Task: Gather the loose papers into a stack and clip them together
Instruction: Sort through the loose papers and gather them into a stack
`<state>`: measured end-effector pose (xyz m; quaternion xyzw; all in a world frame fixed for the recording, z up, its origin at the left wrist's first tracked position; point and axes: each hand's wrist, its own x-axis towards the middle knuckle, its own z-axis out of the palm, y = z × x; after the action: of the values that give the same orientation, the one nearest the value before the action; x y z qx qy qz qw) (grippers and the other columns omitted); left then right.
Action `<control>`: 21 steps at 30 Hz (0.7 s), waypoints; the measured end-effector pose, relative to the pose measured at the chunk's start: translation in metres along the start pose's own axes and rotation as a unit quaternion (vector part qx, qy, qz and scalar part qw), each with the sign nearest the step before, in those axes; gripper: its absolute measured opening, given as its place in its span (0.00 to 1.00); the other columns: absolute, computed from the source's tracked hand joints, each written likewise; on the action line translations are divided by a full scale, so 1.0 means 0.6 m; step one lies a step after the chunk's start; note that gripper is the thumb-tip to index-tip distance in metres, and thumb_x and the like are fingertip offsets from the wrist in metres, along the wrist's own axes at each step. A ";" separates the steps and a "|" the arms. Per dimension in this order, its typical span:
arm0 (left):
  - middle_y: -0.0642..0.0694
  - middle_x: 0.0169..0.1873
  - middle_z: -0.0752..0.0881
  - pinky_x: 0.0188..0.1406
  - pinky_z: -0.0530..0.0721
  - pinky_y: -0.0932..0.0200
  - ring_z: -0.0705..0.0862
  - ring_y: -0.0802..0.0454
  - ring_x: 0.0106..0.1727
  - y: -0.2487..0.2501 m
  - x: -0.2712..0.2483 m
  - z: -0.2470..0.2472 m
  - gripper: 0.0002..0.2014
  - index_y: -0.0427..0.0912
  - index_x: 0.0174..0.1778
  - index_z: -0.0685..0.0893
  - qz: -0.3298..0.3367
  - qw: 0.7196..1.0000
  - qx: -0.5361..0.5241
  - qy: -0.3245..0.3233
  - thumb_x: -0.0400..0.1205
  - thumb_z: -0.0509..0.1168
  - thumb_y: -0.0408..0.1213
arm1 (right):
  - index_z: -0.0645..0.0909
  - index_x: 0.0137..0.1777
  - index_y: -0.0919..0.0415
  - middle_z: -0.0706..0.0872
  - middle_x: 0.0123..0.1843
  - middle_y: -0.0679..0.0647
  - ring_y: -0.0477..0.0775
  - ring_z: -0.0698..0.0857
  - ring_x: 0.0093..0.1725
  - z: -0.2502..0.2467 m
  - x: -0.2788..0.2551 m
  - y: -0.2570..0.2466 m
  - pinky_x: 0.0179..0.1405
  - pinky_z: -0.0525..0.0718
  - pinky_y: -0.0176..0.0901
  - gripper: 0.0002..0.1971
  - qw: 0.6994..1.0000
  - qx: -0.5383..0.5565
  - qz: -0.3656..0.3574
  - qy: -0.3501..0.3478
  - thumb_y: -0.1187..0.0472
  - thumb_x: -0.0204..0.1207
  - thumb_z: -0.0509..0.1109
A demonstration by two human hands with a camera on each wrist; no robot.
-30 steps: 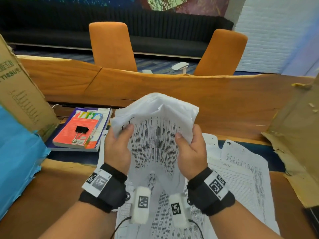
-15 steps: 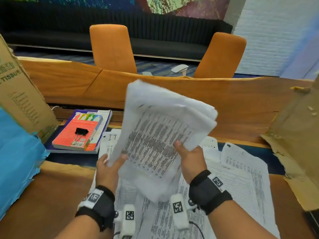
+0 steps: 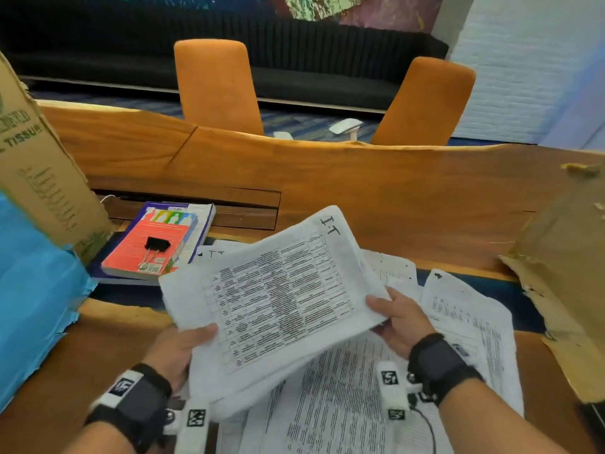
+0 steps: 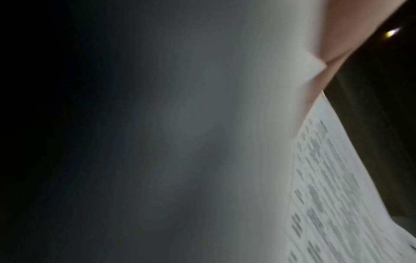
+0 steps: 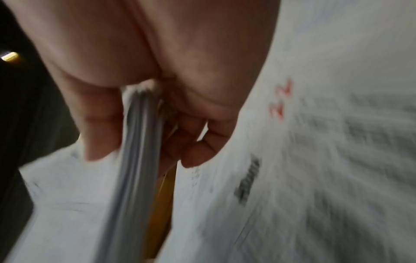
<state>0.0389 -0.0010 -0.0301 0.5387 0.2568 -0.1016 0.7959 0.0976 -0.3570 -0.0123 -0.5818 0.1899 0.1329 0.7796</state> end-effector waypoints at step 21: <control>0.29 0.56 0.87 0.59 0.82 0.36 0.84 0.30 0.60 0.021 0.025 0.018 0.36 0.32 0.63 0.81 0.163 0.982 0.090 -0.028 0.53 0.72 0.28 | 0.86 0.48 0.66 0.89 0.44 0.60 0.67 0.87 0.50 0.030 0.007 0.021 0.44 0.86 0.52 0.19 0.960 -0.187 -0.176 0.116 0.84 0.67 0.61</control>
<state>0.0602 -0.0039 -0.0244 0.6395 0.1333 -0.0080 0.7571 0.0986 -0.3362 -0.0202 -0.7525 0.1454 -0.0413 0.6410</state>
